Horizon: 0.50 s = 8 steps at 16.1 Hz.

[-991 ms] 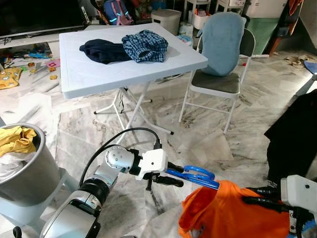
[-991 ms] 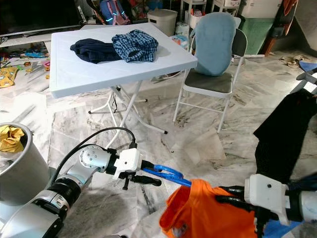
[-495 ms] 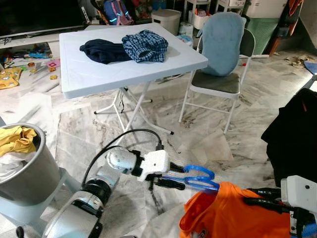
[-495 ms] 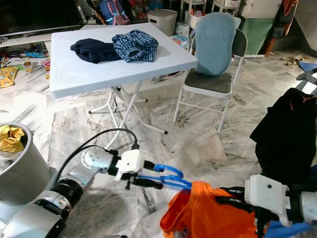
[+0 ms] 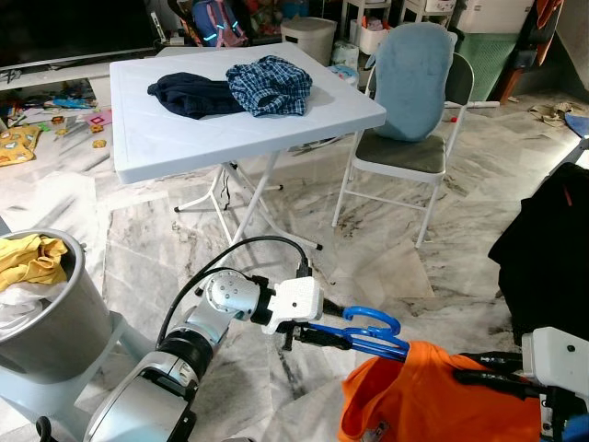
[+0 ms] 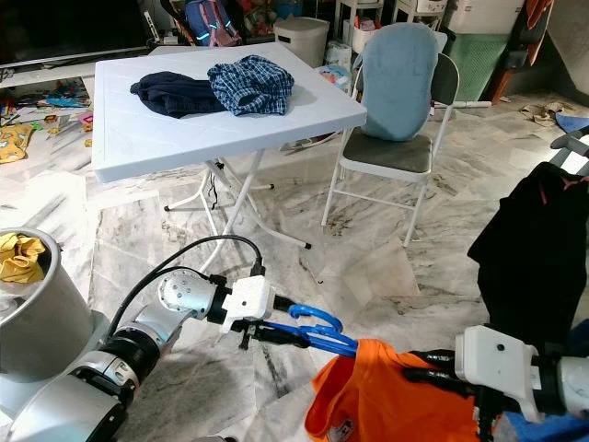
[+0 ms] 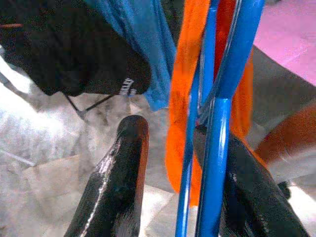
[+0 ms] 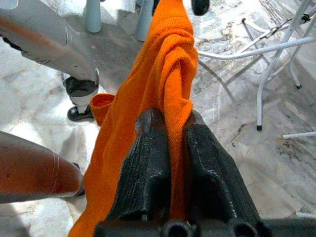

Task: Hang hanger

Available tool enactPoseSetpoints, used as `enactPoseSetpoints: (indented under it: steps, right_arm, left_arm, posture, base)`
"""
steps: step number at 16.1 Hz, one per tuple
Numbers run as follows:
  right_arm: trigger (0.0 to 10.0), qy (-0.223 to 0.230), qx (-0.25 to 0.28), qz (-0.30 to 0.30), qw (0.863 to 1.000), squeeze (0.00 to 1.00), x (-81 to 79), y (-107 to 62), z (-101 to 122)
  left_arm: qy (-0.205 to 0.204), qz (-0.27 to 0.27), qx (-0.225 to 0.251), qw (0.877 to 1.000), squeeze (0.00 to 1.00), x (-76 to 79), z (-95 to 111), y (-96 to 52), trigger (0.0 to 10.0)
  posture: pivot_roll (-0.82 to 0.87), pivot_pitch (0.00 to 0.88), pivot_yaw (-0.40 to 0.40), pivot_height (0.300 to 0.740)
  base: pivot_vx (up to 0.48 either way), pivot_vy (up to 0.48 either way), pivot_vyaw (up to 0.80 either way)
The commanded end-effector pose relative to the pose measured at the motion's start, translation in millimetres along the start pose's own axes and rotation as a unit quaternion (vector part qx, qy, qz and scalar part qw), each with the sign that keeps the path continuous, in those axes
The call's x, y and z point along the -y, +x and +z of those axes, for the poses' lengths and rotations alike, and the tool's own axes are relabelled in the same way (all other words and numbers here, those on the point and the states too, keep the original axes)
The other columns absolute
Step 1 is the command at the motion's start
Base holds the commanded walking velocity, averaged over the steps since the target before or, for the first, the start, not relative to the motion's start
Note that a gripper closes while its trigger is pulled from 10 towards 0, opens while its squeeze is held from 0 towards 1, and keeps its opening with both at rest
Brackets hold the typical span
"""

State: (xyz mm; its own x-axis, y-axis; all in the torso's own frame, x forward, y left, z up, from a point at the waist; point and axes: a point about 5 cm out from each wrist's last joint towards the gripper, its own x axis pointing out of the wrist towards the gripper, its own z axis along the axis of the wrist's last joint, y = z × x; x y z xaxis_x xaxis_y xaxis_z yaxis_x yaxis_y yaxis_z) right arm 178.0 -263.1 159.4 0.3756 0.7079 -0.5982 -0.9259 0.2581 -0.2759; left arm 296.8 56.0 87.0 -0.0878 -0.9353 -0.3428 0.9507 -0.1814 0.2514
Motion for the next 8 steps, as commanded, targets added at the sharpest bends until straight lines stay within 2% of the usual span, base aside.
enactPoseSetpoints:
  steps: [1, 8]
  right_arm:
    - [10.0, -0.017, 0.004, 0.008, 1.0, 0.0, 1.7, -0.1, 5.5]
    - [10.0, -0.02, 0.004, 0.001, 1.0, 0.0, 5.4, 0.0, 5.1]
  left_arm:
    - [0.004, -0.012, 0.001, 1.0, 0.0, -0.8, 2.5, 1.0, 0.0]
    - [0.001, -0.017, 0.001, 1.0, 0.0, -2.1, 3.6, 1.6, 0.0]
  posture:
    - [-0.01, 0.0, -0.008, 0.74]
    - [-0.01, 0.0, -0.008, 0.74]
  base:
    - [0.0, 0.0, 0.0]
    - [0.0, 0.0, 0.0]
